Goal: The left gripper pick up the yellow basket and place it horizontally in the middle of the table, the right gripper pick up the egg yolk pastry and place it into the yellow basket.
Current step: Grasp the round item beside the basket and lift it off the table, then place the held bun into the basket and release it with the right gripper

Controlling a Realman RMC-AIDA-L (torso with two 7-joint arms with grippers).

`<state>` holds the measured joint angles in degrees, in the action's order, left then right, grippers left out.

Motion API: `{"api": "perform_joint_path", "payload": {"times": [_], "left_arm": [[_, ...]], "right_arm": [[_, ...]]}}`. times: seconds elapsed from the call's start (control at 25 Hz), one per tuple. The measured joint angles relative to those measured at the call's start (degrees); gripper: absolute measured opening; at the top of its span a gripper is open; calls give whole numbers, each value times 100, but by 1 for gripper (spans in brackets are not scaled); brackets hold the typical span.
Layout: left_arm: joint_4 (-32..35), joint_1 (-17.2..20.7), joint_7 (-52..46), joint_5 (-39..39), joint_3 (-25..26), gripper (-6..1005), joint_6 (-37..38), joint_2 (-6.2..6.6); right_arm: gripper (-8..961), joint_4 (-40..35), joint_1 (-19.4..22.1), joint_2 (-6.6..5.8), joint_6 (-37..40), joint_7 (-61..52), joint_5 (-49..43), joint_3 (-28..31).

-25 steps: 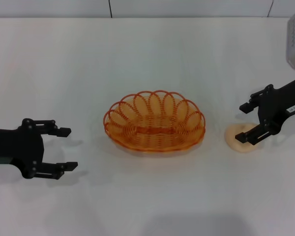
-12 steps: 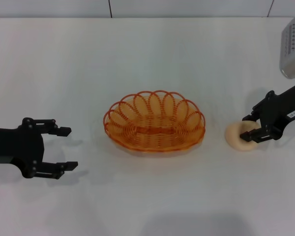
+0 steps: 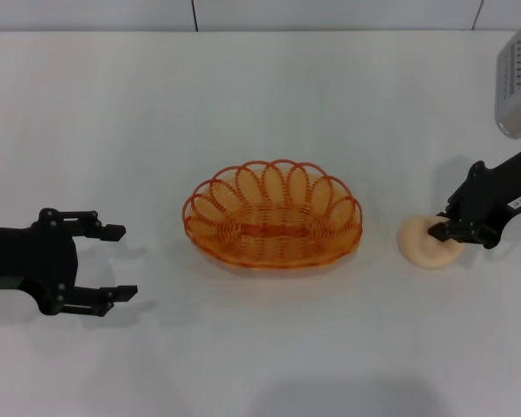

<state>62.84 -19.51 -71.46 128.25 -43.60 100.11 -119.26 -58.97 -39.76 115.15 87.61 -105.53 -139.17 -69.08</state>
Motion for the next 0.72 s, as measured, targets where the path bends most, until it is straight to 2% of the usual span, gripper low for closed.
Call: {"api": "perform_joint_path", "payload": {"times": [0.08, 0.24, 0.56, 0.72], "left_arm": [[-3, 1, 0, 4, 0, 775, 0, 0], [-9, 32, 0, 7, 0, 775, 2, 0], [-6, 53, -72, 1, 1, 775, 18, 1], [-4, 53, -78, -33, 0, 775, 13, 0]], "right_arm": [[68, -39, -8, -2, 43, -1, 12, 2], [61, -359, -1, -14, 239, -89, 16, 48], [47, -1877, -61, 5, 1141, -679, 109, 40], [41, -2022, -168, 33, 1111, -919, 503, -345]]}}
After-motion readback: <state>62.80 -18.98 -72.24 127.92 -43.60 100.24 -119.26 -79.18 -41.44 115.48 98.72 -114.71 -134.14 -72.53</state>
